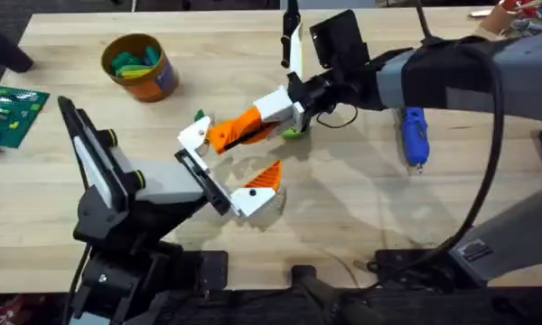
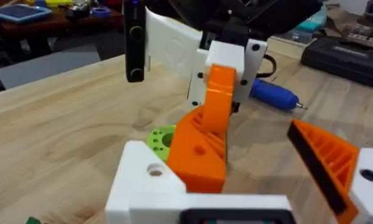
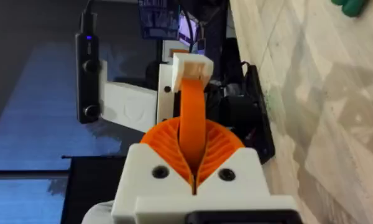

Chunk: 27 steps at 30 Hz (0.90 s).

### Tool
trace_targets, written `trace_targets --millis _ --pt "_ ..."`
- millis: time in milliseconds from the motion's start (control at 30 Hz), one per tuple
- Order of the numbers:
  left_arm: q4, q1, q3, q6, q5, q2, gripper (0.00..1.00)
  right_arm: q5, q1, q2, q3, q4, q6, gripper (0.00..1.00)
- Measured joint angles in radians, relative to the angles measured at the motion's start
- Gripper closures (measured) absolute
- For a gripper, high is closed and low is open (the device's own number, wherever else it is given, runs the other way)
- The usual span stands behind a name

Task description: Pick up the gripper from the table and insert it into the empty holder that is missing its gripper. Then pick up a screw, insert it into the mounting hole, and use the screwdriver to tighten it. Finally, clean up the table by picking up the vegetable and placing it into the bucket.

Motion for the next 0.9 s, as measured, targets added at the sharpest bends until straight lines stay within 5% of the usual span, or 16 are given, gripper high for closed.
trace_targets --millis 900 --pt "-0.009 0.02 0.001 -0.026 0.027 0.0 0.016 0.052 0.029 0.0 0.0 0.02 -0.025 0.98"
